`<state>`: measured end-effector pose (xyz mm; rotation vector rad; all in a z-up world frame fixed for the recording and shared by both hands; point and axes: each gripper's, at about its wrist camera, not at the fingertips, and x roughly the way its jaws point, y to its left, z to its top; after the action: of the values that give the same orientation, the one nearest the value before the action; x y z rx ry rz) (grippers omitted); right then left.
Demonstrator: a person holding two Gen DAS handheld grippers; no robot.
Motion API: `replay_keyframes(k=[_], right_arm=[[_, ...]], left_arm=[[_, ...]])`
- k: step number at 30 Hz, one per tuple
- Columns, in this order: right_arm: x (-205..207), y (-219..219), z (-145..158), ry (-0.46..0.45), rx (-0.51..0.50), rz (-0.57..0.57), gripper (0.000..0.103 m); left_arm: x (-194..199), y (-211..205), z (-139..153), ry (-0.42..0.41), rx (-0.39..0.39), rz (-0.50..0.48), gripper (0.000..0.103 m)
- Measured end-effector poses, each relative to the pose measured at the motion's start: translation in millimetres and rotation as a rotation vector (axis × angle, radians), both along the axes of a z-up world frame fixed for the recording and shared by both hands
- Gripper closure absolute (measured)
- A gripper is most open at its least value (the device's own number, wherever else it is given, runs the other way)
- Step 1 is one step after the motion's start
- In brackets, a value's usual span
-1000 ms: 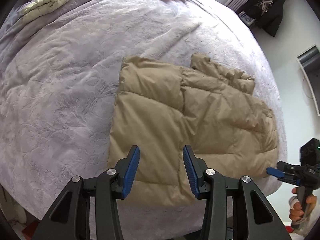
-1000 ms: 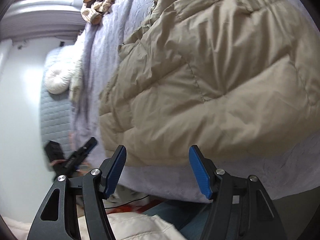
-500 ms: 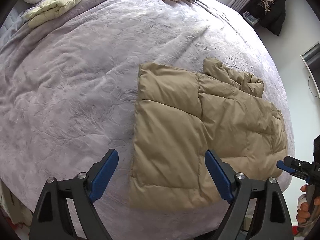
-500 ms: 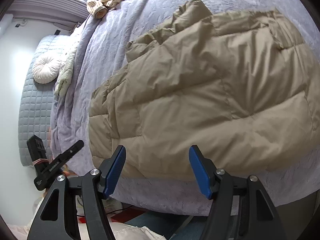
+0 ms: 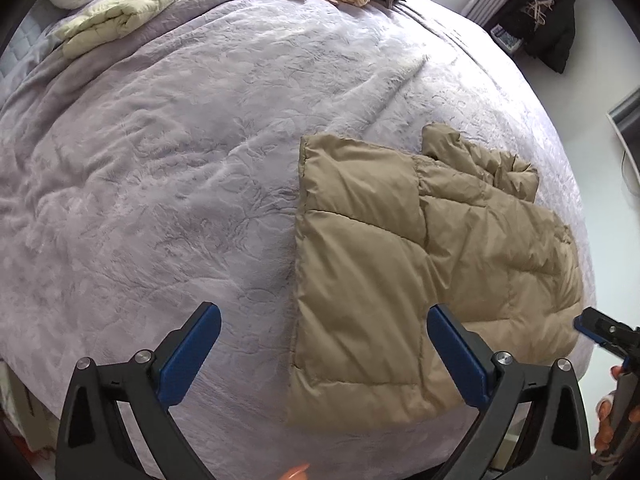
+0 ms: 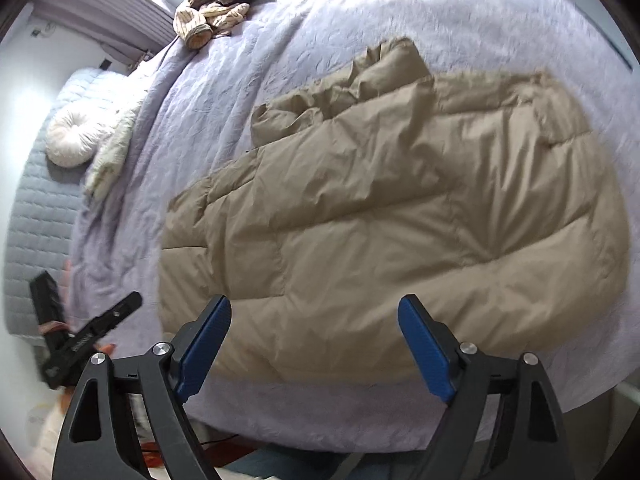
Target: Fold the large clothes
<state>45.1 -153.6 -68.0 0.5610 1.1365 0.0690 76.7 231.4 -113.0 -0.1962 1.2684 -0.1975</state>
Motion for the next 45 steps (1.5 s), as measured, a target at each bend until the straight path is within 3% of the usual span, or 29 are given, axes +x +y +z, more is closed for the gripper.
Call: replay_keyframes(k=[2, 6, 10, 15, 24, 27, 29, 37, 41, 45], right_arm=[[-3, 4, 2, -0.007, -0.039, 0.002, 0.0], [-9, 12, 3, -0.009, -0.052, 0.005, 0.0], [-12, 23, -5, 0.059, -0.047, 0.045, 0.0], [-11, 22, -15, 0.109, 0.012, 0.032, 0.0], [-13, 17, -22, 0.136, 0.032, 0.018, 0.0], [-14, 17, -25, 0.147, 0.032, 0.022, 0.0], [-16, 16, -27, 0.149, 0.036, 0.025, 0.0], [-20, 18, -41, 0.173, 0.043, 0.042, 0.0], [-16, 22, -52, 0.192, 0.045, 0.06, 0.0], [-12, 27, -60, 0.199, 0.045, 0.082, 0.0]], left_arm=[[3, 0, -2, 0.001, 0.021, -0.013, 0.0], [9, -2, -9, 0.005, 0.05, -0.044, 0.0], [13, -4, -12, -0.005, 0.088, -0.065, 0.0], [17, -4, -17, 0.01, 0.064, -0.071, 0.0], [19, -13, -25, 0.023, 0.035, -0.095, 0.0], [24, -5, -27, 0.002, -0.045, -0.116, 0.0], [31, 9, -34, 0.015, -0.154, -0.115, 0.0], [65, 21, -107, 0.236, -0.497, -0.183, 0.0], [76, 1, -128, 0.294, -0.592, -0.237, 0.0], [85, -21, -140, 0.33, -0.622, -0.26, 0.0]])
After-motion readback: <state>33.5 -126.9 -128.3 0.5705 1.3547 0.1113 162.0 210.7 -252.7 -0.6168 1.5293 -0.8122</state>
